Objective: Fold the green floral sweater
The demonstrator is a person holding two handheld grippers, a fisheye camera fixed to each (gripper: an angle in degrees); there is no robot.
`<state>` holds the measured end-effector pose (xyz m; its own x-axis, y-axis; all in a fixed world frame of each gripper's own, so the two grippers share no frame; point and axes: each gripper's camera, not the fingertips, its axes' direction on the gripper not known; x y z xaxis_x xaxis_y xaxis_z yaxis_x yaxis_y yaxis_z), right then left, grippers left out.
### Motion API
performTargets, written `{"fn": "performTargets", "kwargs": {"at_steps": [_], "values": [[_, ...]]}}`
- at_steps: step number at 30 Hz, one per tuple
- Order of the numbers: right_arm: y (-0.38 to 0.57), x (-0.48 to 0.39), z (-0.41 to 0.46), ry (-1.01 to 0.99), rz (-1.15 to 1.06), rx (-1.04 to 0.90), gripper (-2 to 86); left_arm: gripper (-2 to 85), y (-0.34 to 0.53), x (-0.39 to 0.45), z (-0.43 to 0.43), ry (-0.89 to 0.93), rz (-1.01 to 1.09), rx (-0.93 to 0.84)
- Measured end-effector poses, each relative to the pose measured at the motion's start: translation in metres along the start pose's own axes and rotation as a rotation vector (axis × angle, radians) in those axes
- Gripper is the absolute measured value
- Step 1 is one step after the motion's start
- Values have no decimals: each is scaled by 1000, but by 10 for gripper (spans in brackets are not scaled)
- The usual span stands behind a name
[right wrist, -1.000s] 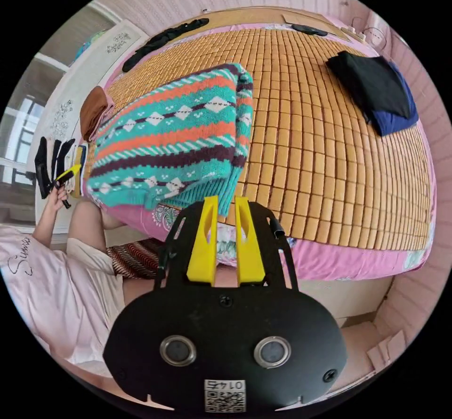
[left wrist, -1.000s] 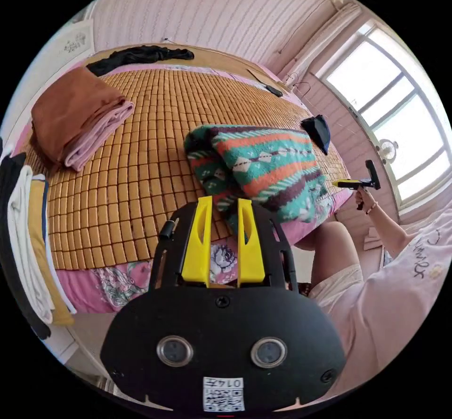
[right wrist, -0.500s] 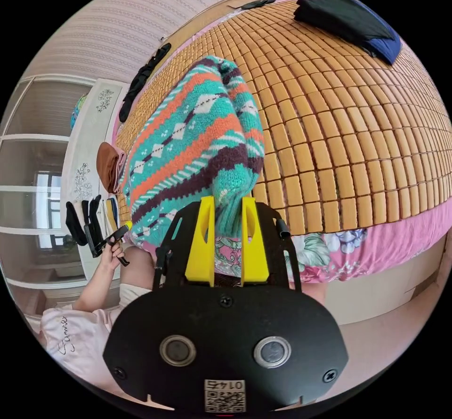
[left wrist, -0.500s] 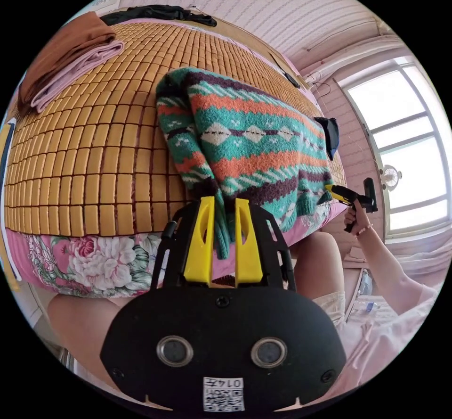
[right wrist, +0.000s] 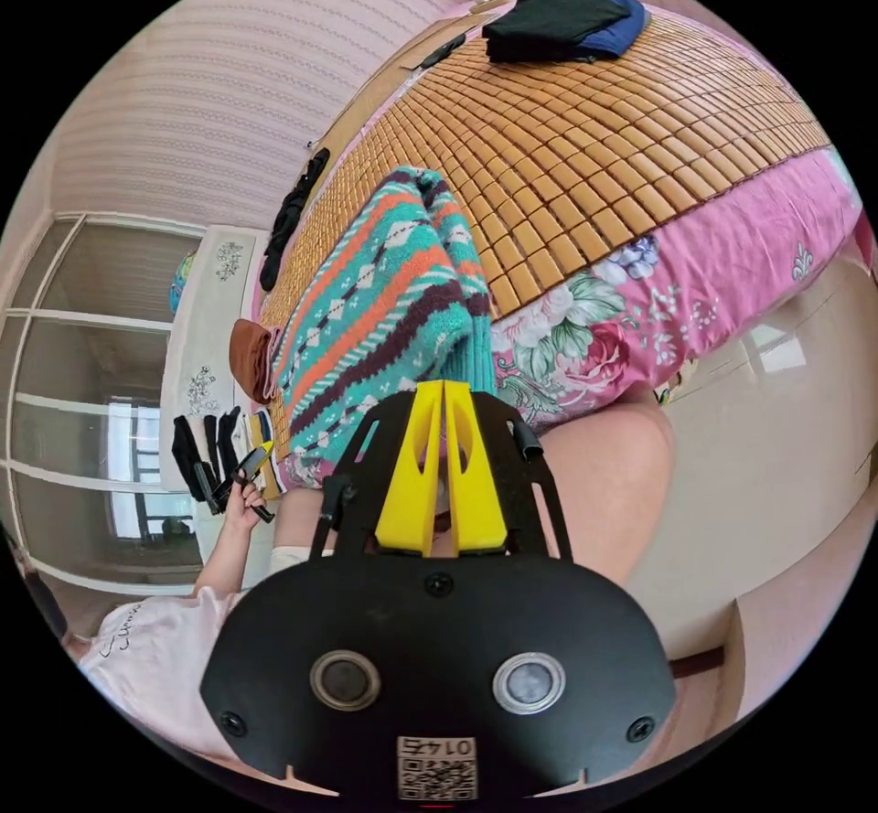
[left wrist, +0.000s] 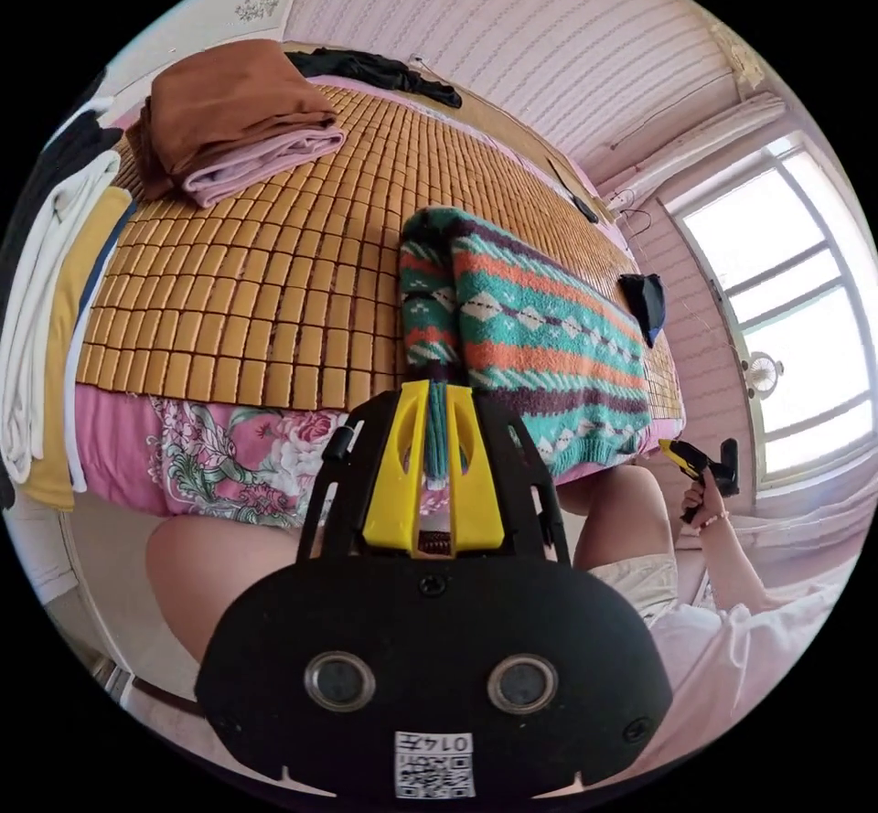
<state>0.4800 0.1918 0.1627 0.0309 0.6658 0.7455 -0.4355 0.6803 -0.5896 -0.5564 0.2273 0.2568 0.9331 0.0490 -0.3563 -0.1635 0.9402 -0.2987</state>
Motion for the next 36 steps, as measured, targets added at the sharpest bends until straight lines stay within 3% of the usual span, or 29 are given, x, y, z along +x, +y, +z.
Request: {"fn": "performTargets", "kwargs": {"at_steps": [3, 6, 9, 14, 22, 30, 36], "values": [[52, -33, 10, 44, -110, 14, 0, -7, 41, 33, -27, -138, 186, 146], [109, -75, 43, 232, -262, 19, -2, -9, 94, 77, -41, -294, 407, 342], [161, -114, 97, 424, -441, -17, -3, -10, 142, 110, -22, -347, 528, 417], [224, -169, 163, 570, -658, -26, -3, -10, 194, 135, 21, -232, 582, 348], [277, -203, 222, 495, -781, 4, -3, -10, 211, 151, 69, -151, 635, 320], [239, -224, 319, 436, -812, -151, -3, -10, 169, 168, 162, -114, 644, 146], [156, -287, 409, 561, -959, -236, -3, -10, 129, 194, 232, -56, 741, 35]]}}
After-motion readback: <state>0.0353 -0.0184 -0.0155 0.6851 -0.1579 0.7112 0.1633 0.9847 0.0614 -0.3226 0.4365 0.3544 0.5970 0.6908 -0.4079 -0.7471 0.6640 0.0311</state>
